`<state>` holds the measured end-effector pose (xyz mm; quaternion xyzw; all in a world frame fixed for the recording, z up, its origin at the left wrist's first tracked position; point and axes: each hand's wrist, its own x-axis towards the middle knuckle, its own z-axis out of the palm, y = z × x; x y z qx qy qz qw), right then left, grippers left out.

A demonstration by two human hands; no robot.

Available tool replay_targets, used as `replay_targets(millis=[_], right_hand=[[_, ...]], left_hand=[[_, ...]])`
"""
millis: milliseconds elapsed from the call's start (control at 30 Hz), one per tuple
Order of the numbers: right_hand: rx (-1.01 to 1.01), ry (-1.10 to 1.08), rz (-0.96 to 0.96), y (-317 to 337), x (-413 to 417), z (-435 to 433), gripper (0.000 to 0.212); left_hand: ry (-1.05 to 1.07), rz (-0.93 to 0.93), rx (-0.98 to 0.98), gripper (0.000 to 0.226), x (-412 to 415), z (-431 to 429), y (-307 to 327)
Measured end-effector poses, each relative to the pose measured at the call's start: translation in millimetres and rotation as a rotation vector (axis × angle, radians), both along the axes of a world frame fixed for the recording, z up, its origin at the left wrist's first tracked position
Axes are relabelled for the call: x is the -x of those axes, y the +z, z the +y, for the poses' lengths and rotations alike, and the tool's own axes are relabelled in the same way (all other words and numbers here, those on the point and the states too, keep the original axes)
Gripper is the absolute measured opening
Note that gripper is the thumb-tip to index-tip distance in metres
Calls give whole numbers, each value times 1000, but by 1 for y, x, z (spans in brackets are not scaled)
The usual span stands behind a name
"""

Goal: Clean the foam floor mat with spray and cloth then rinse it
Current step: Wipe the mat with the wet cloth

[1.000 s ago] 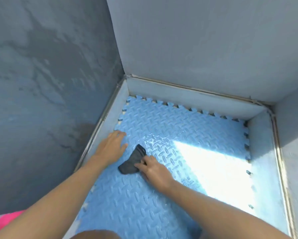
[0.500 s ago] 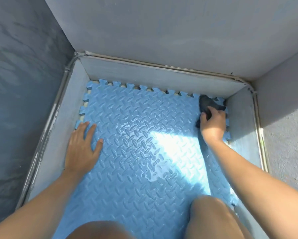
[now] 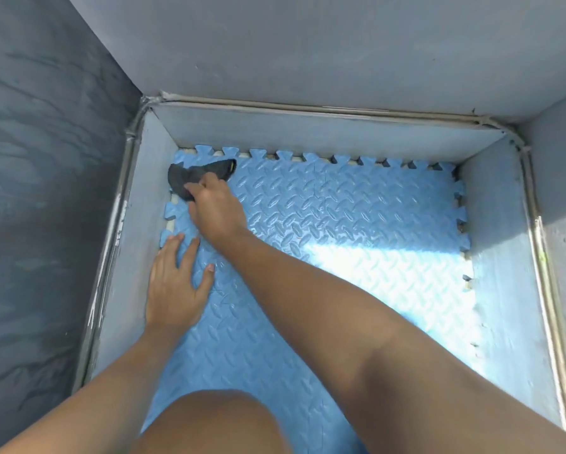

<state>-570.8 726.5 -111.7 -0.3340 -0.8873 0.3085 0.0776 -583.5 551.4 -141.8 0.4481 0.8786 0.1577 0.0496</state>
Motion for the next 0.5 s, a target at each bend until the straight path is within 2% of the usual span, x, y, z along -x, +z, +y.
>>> replay_targets(millis=[100, 200, 367, 500], right_hand=[[-28, -39, 43, -6, -41, 30, 35], [-93, -180, 11, -10, -113, 85, 38], [-218, -589, -251, -4, -276, 157, 40], [-197, -827, -388, -4, -367, 135, 41]], left_hand=[[-15, 1, -41, 60, 0, -2, 0], [-22, -5, -63, 60, 1, -2, -1], [-12, -22, -58, 61, 2, -1, -1], [-25, -39, -79, 60, 3, -3, -3]])
